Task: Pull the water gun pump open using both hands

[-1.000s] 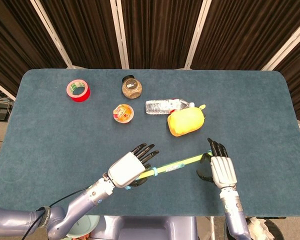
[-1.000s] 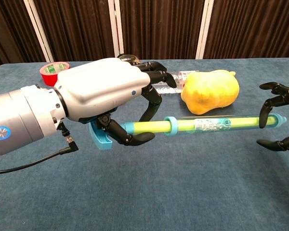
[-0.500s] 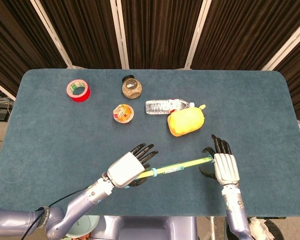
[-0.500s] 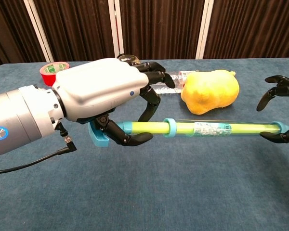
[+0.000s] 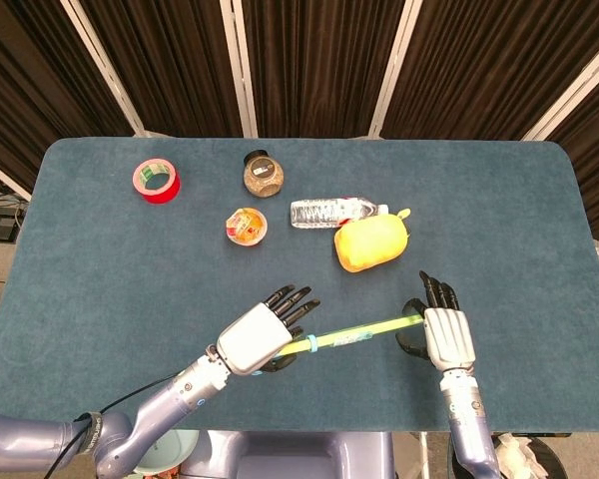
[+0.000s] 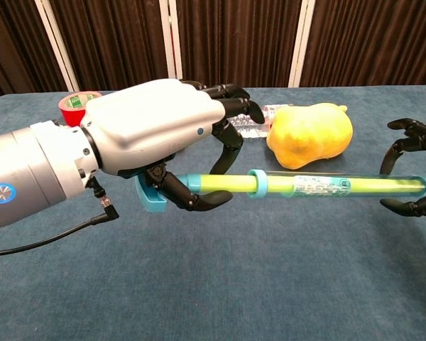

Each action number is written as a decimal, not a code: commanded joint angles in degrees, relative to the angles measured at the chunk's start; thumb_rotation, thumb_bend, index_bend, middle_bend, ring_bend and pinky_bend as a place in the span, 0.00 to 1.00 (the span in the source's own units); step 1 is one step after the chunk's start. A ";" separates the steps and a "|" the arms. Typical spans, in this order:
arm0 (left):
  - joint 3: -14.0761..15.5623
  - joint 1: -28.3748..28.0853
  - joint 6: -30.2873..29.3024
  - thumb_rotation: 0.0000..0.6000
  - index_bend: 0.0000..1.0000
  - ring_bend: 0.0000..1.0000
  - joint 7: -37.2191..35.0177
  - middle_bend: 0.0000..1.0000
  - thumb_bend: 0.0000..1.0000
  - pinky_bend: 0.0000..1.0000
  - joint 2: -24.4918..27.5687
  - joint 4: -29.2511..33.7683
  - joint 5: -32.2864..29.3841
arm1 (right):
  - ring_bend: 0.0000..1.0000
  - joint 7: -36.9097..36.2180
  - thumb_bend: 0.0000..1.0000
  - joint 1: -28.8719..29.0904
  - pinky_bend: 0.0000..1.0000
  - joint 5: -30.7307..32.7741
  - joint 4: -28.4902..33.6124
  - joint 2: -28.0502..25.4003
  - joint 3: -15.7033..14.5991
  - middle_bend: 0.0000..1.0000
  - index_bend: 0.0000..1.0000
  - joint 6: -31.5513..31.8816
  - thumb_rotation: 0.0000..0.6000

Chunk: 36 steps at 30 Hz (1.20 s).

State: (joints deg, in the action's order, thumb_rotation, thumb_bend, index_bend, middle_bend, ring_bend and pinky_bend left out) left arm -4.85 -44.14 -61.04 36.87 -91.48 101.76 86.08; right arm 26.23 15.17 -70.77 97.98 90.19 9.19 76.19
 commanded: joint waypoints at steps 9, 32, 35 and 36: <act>-0.37 -0.07 -0.12 1.00 0.61 0.02 0.31 0.11 0.39 0.15 0.19 0.63 0.05 | 0.06 -0.47 0.46 0.15 0.07 -0.11 -0.35 0.37 -0.44 0.07 0.57 0.25 1.00; 0.17 0.59 -1.16 1.00 0.61 0.02 -0.84 0.11 0.39 0.15 2.52 2.07 1.98 | 0.08 -2.22 0.48 0.36 0.07 1.72 -3.42 -1.83 1.74 0.11 0.70 1.28 1.00; 0.14 0.69 -1.36 1.00 0.61 0.02 -0.80 0.12 0.39 0.15 3.10 2.75 2.28 | 0.08 -2.59 0.48 0.41 0.07 2.15 -3.90 -2.26 2.17 0.11 0.70 1.24 1.00; 0.13 0.74 -1.48 1.00 0.61 0.02 -0.82 0.12 0.39 0.15 3.25 2.94 2.37 | 0.08 -2.67 0.48 0.41 0.07 2.23 -4.04 -2.37 2.26 0.11 0.70 1.25 1.00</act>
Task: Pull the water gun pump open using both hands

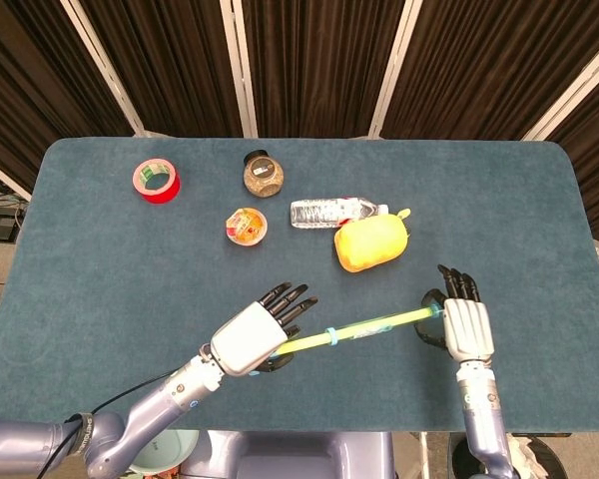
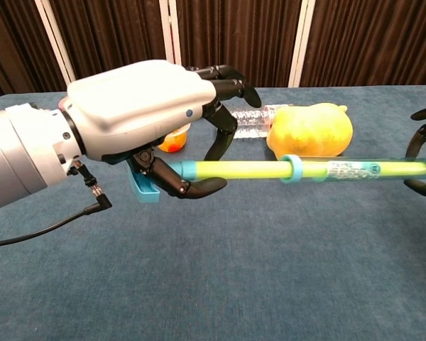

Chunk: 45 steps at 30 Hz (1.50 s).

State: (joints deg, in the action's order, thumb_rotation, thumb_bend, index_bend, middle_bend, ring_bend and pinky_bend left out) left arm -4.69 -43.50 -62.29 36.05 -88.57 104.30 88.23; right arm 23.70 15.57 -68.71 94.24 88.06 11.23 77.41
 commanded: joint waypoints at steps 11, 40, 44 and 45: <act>0.88 2.29 -2.51 1.00 0.61 0.02 -2.22 0.12 0.39 0.15 5.03 1.41 1.00 | 0.08 -2.17 0.48 -0.18 0.07 2.68 -3.14 -2.63 2.04 0.11 0.71 -0.32 1.00; 4.87 7.10 -6.48 1.00 0.61 0.02 -10.59 0.12 0.39 0.15 12.55 -0.69 6.42 | 0.08 -5.11 0.48 -0.29 0.07 7.29 -8.27 -5.79 4.43 0.12 0.72 -0.96 1.00; 5.14 7.59 -6.88 1.00 0.61 0.02 -11.16 0.12 0.39 0.15 13.15 -0.81 6.99 | 0.08 -5.07 0.48 -0.18 0.07 7.36 -8.07 -6.02 4.64 0.12 0.72 -0.72 1.00; 5.22 7.70 -6.93 1.00 0.61 0.02 -11.25 0.12 0.39 0.15 13.31 -0.88 7.10 | 0.08 -5.00 0.48 -0.15 0.07 7.36 -8.08 -6.07 4.64 0.12 0.72 -0.67 1.00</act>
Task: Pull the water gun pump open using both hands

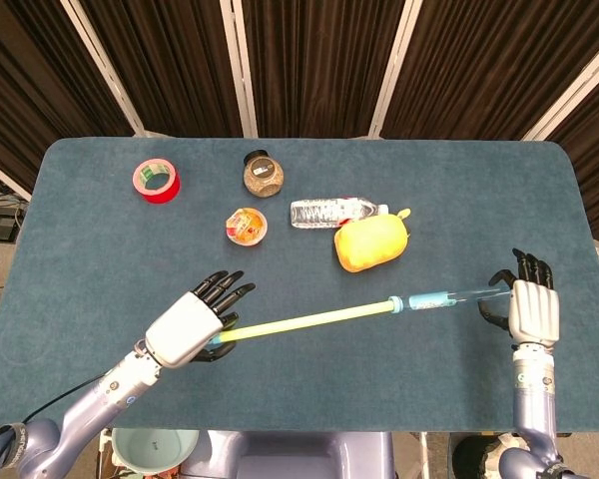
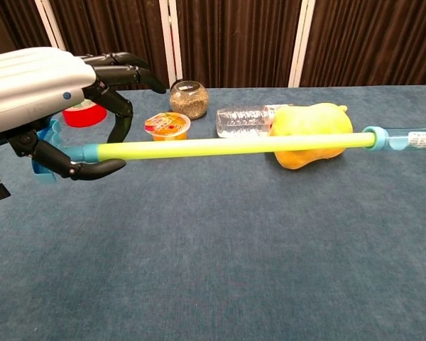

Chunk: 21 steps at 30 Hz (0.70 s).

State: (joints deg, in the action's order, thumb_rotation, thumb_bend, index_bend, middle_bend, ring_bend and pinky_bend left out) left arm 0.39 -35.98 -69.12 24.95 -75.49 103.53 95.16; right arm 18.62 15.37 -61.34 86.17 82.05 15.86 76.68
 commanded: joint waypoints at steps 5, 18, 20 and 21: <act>0.30 0.71 -0.19 1.00 0.61 0.02 -0.58 0.11 0.39 0.15 0.63 -0.70 0.22 | 0.08 -0.03 0.48 -0.02 0.07 -0.05 0.07 -0.28 -0.25 0.12 0.72 0.10 1.00; 0.13 1.27 2.64 1.00 0.10 0.00 0.82 0.00 0.13 0.07 1.57 -0.51 -3.06 | 0.00 2.64 0.33 0.12 0.01 -1.28 0.73 -1.38 -2.86 0.00 0.15 -0.90 1.00; 0.11 1.45 3.05 1.00 0.09 0.00 1.21 0.00 0.13 0.07 1.94 -0.03 -3.90 | 0.00 3.20 0.33 0.09 0.01 -1.13 1.12 -1.58 -3.08 0.00 0.15 -0.95 1.00; 0.10 1.54 3.12 1.00 0.09 0.00 1.35 0.00 0.13 0.07 2.10 0.11 -4.12 | 0.00 3.31 0.33 0.05 0.01 -1.03 1.34 -1.67 -3.11 0.00 0.15 -0.92 1.00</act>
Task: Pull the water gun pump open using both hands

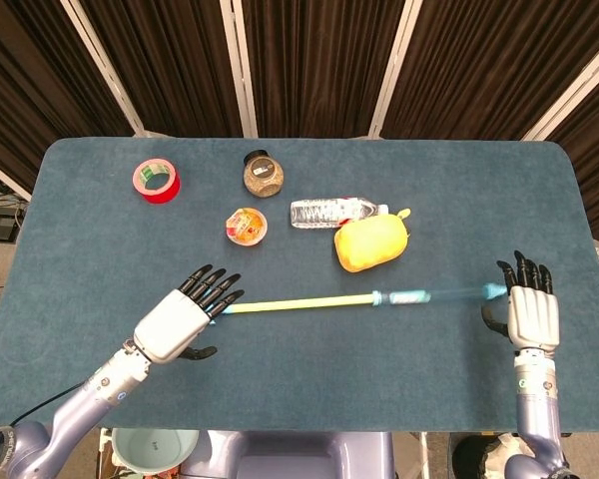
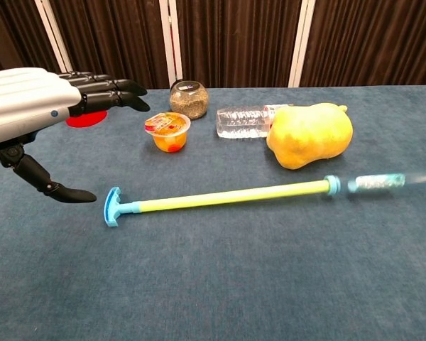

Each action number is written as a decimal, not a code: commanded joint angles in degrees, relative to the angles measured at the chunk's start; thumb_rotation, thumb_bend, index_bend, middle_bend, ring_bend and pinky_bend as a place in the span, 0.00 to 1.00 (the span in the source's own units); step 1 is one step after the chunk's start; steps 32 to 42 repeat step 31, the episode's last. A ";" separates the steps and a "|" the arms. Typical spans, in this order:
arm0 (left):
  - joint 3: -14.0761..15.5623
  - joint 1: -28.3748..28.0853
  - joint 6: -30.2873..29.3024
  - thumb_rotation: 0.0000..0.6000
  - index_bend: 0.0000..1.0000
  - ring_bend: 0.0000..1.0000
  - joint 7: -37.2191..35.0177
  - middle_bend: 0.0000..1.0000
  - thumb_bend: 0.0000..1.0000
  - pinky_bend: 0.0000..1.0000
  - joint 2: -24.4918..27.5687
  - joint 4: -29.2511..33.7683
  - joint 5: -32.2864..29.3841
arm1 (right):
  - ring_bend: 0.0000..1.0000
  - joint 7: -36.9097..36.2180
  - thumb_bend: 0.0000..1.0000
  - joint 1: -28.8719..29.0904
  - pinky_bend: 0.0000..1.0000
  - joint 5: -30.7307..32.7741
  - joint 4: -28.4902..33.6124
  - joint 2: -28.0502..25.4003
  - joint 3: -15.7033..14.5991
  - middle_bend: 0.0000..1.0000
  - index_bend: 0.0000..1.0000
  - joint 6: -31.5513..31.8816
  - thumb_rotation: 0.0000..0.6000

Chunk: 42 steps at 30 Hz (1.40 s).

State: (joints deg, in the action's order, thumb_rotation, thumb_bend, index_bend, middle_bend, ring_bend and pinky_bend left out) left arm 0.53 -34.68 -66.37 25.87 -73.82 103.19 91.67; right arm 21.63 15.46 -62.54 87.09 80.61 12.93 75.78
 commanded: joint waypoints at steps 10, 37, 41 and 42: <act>1.82 4.39 -3.66 1.00 0.09 0.00 -2.45 0.00 0.13 0.07 2.55 1.33 -0.98 | 0.00 -1.14 0.30 -1.69 0.01 -2.33 3.41 -2.75 -2.47 0.00 0.15 0.88 1.00; 12.32 24.97 -24.97 1.00 0.00 0.00 -13.72 0.00 0.02 0.00 8.11 -6.88 3.37 | 0.00 -10.46 0.04 -10.48 0.01 -29.24 1.60 -11.67 -18.21 0.00 0.00 11.33 1.00; 12.32 24.97 -24.97 1.00 0.00 0.00 -13.72 0.00 0.02 0.00 8.11 -6.88 3.37 | 0.00 -10.46 0.04 -10.48 0.01 -29.24 1.60 -11.67 -18.21 0.00 0.00 11.33 1.00; 12.32 24.97 -24.97 1.00 0.00 0.00 -13.72 0.00 0.02 0.00 8.11 -6.88 3.37 | 0.00 -10.46 0.04 -10.48 0.01 -29.24 1.60 -11.67 -18.21 0.00 0.00 11.33 1.00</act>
